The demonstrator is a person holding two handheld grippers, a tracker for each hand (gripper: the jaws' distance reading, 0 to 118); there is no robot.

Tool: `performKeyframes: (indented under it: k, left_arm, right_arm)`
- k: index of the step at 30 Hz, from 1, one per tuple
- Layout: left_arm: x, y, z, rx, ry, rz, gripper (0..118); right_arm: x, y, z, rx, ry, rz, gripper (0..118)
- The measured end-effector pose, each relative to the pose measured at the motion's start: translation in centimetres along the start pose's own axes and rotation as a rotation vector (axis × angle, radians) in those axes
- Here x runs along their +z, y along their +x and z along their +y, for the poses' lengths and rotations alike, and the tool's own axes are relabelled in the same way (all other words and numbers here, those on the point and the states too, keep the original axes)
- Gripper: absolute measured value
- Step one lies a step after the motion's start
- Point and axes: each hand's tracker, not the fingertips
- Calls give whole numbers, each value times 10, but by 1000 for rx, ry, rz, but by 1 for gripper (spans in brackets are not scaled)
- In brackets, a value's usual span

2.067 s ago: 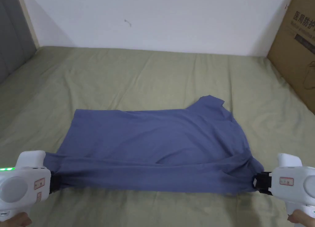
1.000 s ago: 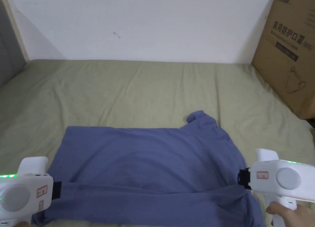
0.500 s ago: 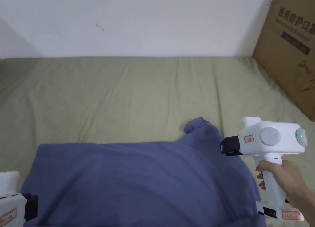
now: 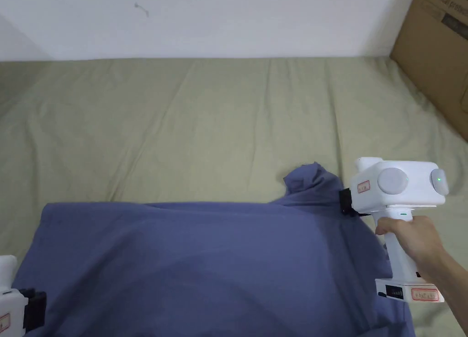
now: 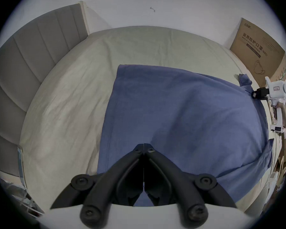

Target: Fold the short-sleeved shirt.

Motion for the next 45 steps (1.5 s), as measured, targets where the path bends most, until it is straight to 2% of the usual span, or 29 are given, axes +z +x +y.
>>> performKeyframes:
  k: [3,6,10,14,15,16,17,18,19,21,24,26,27,29,30,31,32,33,34,38,45]
  left_arm:
    - [2,-2,4,28,9,-20,0]
    - [3,-5,13,47,12,-25,0]
    - [-2,-8,36,36,36,-33,0]
    - [-22,-13,73,29,59,-39,0]
    - [-30,-14,86,13,63,-39,8]
    - [-38,-15,98,4,64,-46,32]
    - [-46,-16,109,0,57,-58,74]
    - [-57,-18,121,-8,31,-67,99]
    - [-66,-19,127,-9,11,-70,108]
    - [-88,-24,143,-9,5,-55,103]
    - [-117,-37,158,94,-16,-18,103]
    - [-132,-43,158,133,-28,-99,102]
    - [-140,-45,157,153,-53,-134,96]
    - [-145,-32,150,70,-88,-3,80]
    - [-136,-26,151,66,-57,-36,76]
    - [-128,-23,152,56,-47,-22,61]
    - [-124,-20,153,3,-26,-1,27]
    - [-119,-18,152,-36,-17,-13,1]
    - [-117,-19,150,-14,-52,-67,2]
    - [-103,-24,147,-4,-46,-39,2]
    - [5,-28,124,-67,73,-54,2]
  right_arm:
    - [14,0,2,6,18,5,2]
    - [31,-3,5,52,51,5,2]
    - [32,2,9,15,48,39,2]
    - [30,-7,10,73,49,23,2]
    - [29,-8,11,77,49,21,2]
    - [28,-7,11,75,48,22,2]
    - [28,-6,11,71,47,25,2]
    - [26,-4,11,67,47,28,2]
    - [25,-3,10,65,47,29,2]
    - [24,0,9,68,46,32,2]
    - [22,3,9,62,41,40,2]
    - [19,3,9,64,40,39,2]
    - [18,2,9,68,39,37,2]
    - [16,0,9,71,35,33,2]
    - [15,0,8,68,31,37,2]
    - [16,-2,7,70,30,39,2]
    - [17,-3,6,76,28,39,2]
    - [19,-6,5,84,22,38,2]
    - [23,-8,3,94,20,42,2]
    - [52,-10,3,90,60,47,2]
    - [136,-4,-12,90,154,66,2]
